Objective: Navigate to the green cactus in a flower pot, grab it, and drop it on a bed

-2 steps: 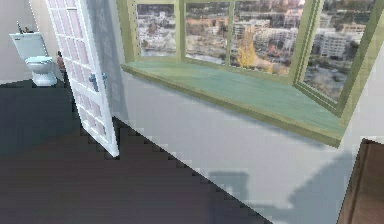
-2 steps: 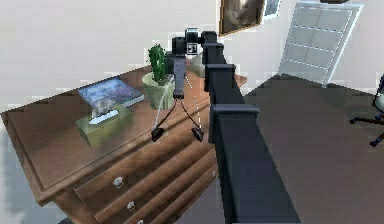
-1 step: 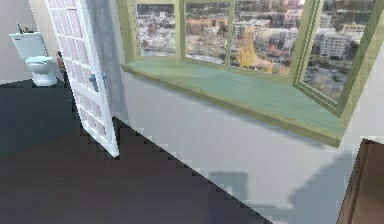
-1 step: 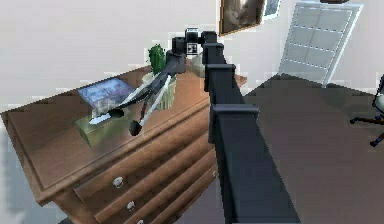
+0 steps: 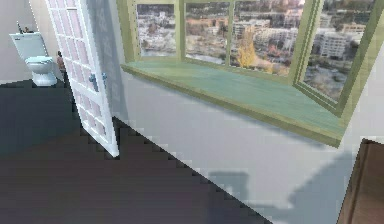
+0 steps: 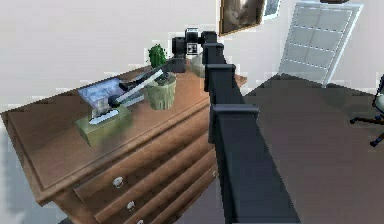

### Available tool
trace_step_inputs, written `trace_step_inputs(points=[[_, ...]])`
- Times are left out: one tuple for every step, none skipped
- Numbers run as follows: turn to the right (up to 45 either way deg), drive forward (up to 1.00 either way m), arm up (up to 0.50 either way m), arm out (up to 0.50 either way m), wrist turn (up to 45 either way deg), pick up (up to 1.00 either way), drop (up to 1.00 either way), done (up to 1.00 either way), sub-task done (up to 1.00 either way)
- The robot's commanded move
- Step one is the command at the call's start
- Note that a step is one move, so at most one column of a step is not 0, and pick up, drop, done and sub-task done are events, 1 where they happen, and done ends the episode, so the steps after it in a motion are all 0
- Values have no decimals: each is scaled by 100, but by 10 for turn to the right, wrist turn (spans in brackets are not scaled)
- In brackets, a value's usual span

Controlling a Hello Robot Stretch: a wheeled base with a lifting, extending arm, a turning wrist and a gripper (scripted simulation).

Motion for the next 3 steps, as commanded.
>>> trace_step_inputs(points=[[0,0,0,0,450,0,0,0,0],[0,0,0,0,150,0,0,0,0],[0,0,0,0,0,100,0,0,0]])
